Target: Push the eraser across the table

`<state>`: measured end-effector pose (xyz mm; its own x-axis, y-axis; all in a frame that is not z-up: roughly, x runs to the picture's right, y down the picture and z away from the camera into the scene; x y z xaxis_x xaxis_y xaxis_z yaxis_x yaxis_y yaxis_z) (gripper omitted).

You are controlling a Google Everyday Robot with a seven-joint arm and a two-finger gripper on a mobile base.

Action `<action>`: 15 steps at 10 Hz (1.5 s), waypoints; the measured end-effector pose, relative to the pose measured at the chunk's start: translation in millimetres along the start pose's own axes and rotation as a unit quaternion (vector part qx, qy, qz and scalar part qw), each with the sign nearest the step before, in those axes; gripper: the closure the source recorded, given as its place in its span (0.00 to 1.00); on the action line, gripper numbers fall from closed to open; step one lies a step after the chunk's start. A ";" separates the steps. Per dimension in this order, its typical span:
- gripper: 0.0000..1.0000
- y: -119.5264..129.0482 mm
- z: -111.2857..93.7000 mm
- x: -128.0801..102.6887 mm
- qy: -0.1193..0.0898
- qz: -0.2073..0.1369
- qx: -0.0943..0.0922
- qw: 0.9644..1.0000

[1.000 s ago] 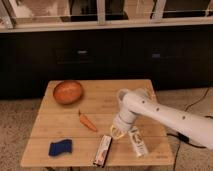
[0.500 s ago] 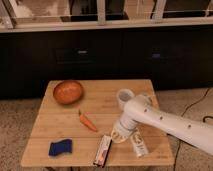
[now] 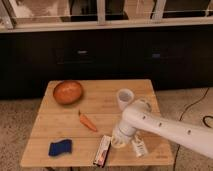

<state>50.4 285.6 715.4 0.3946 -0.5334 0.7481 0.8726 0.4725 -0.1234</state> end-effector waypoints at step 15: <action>0.83 20.2 57.2 -19.8 0.051 0.013 -0.042 0.998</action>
<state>43.8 345.9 735.4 0.4414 -0.5927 0.6737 0.8809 0.4292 -0.1996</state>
